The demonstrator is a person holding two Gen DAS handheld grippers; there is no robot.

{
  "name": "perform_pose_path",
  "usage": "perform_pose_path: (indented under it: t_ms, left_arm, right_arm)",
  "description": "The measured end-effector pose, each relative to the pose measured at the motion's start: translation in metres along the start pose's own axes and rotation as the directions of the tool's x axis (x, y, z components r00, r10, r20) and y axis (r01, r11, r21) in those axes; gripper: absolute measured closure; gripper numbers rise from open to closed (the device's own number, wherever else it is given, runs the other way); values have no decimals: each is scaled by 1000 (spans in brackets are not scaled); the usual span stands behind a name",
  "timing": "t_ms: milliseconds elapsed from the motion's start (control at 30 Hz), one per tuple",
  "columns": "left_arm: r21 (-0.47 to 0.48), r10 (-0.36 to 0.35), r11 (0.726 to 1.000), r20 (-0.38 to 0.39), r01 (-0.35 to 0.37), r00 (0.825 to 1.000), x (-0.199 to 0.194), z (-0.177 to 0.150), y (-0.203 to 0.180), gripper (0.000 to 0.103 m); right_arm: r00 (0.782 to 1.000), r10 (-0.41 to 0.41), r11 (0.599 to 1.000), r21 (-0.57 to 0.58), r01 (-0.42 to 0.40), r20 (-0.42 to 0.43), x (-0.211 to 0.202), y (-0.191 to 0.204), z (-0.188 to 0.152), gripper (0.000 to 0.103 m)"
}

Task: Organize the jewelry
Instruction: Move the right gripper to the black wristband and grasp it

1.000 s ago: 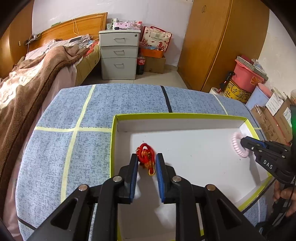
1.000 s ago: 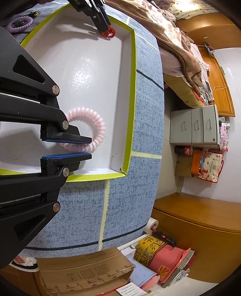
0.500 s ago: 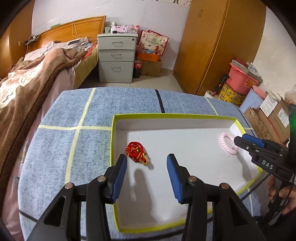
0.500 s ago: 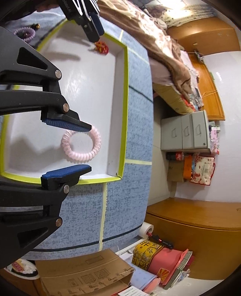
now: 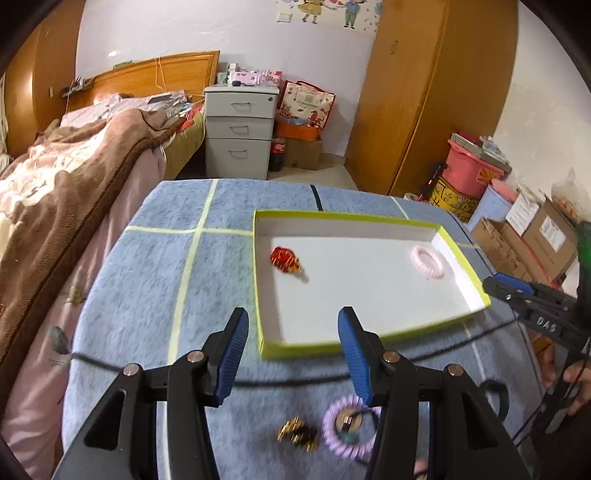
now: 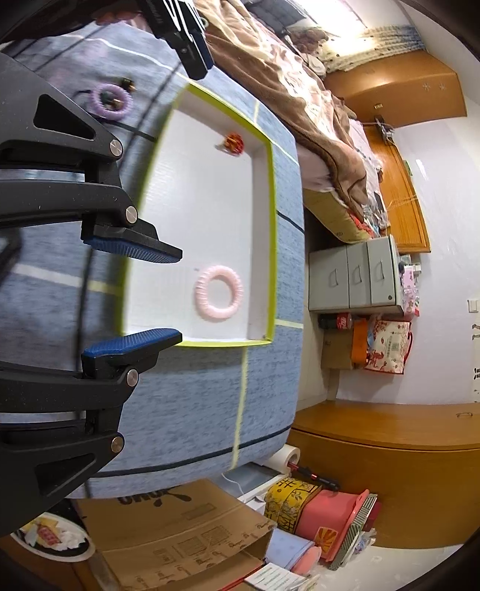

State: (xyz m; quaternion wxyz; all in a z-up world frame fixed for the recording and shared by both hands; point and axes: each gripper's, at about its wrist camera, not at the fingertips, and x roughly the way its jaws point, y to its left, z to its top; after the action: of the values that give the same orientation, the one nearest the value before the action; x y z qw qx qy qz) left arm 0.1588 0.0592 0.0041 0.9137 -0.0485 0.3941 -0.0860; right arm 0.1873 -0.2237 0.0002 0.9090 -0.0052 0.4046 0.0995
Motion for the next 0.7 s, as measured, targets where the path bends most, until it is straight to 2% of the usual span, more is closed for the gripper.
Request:
perform_pose_path:
  t_ms: [100, 200, 300, 433, 567, 700]
  left_arm:
    - [-2, 7, 1000, -5, -7, 1000, -6, -9, -1, 51]
    - [-28, -37, 999, -9, 37, 999, -12, -21, -1, 51]
    - [-24, -31, 999, -20, 30, 999, -14, -31, -3, 51]
    - [-68, -82, 994, 1, 82, 997, -23, -42, 1, 49]
    - [-58, -72, 996, -3, 72, 997, -27, -49, -1, 48]
    - [-68, -92, 994, -22, 90, 996, -30, -59, -1, 42]
  right_arm:
    - [1000, 5, 1000, 3, -5, 0, -10, -2, -13, 65]
    - [1000, 30, 999, 14, -30, -9, -17, -7, -27, 65]
    - [1000, 27, 1000, 9, -27, -11, -24, -9, -39, 65]
    - [999, 33, 999, -2, -33, -23, -34, -12, -57, 65]
    - [997, 56, 998, -12, -57, -47, -38, -14, -73, 64]
    - [994, 89, 995, -40, -92, -56, -40, -11, -86, 56]
